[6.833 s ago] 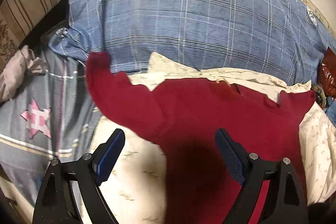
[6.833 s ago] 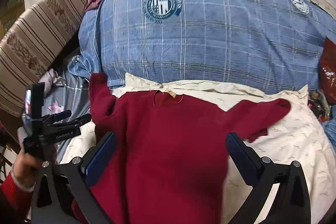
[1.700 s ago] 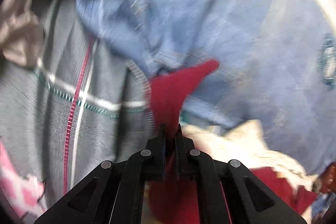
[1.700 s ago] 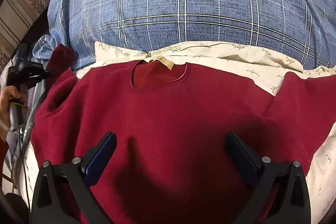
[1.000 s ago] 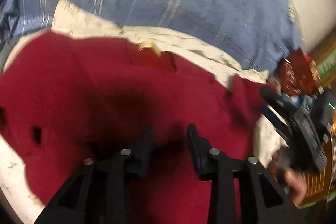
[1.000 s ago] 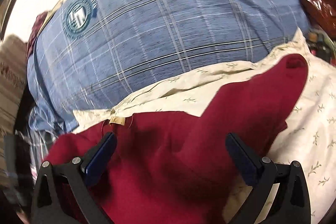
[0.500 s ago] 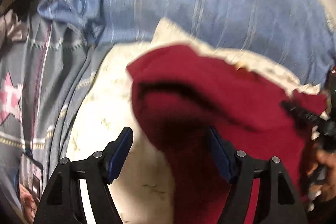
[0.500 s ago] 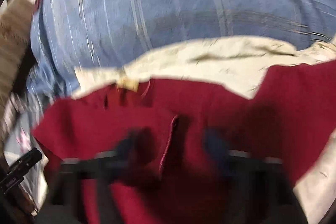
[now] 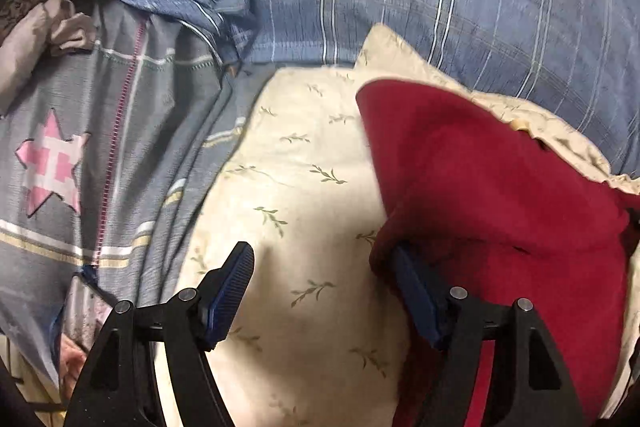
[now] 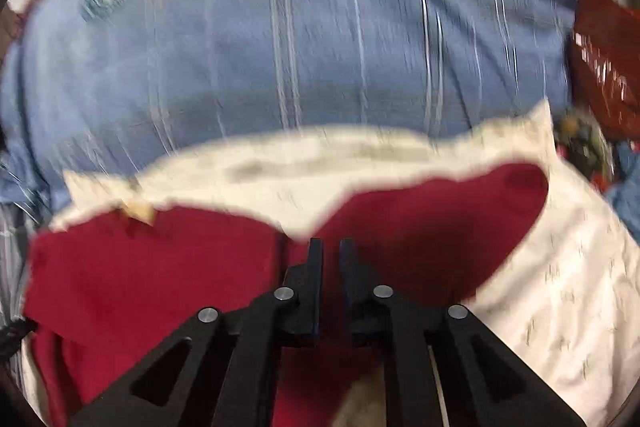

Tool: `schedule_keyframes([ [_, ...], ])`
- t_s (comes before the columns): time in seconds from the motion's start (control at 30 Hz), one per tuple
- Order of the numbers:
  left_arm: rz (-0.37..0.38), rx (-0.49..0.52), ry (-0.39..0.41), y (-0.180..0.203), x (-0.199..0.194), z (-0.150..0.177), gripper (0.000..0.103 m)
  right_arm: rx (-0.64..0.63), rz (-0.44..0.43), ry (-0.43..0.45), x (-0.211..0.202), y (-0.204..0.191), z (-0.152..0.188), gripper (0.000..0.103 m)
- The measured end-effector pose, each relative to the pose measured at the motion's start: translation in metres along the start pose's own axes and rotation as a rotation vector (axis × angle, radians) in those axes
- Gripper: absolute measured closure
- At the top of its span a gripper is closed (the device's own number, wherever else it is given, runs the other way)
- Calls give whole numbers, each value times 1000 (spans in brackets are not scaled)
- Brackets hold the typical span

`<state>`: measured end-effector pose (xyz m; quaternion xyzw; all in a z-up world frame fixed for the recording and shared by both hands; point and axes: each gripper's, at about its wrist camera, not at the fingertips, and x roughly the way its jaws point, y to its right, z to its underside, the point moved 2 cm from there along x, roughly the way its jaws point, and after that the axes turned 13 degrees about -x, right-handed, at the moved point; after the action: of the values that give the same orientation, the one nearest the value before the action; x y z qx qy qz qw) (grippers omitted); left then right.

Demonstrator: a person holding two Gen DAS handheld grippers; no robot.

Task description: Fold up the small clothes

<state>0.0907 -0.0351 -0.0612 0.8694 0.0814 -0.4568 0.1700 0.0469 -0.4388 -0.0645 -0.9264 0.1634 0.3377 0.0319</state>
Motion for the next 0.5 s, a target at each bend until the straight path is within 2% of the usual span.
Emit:
schedule_keyframes([
  [0.03,4,-13,18,-4,-4,-2,33,30,-45,-6,-5,0,5,82],
  [0.1,6,-53,55,-14,-14,-8,33,33,-172,58,-30,-20,10,66],
  [0.13,5,-76,79,-17,-16,-15,33,-11,-253,75,-40,-37,12,52],
  [0.17,1,-92,97,-21,-17,-19,33,-67,-358,90,-52,-59,14,49],
  [0.23,-16,-123,129,-26,-16,-27,33,-171,-577,117,-75,-113,20,49],
  [0.33,-35,-173,164,-42,-21,-21,33,-294,-768,120,-87,-188,28,51],
  [0.4,-36,-207,162,-53,-23,-16,33,-369,-791,109,-83,-229,32,51],
  [0.5,-8,-258,137,-72,-23,-16,33,-408,-758,57,-48,-274,31,51],
])
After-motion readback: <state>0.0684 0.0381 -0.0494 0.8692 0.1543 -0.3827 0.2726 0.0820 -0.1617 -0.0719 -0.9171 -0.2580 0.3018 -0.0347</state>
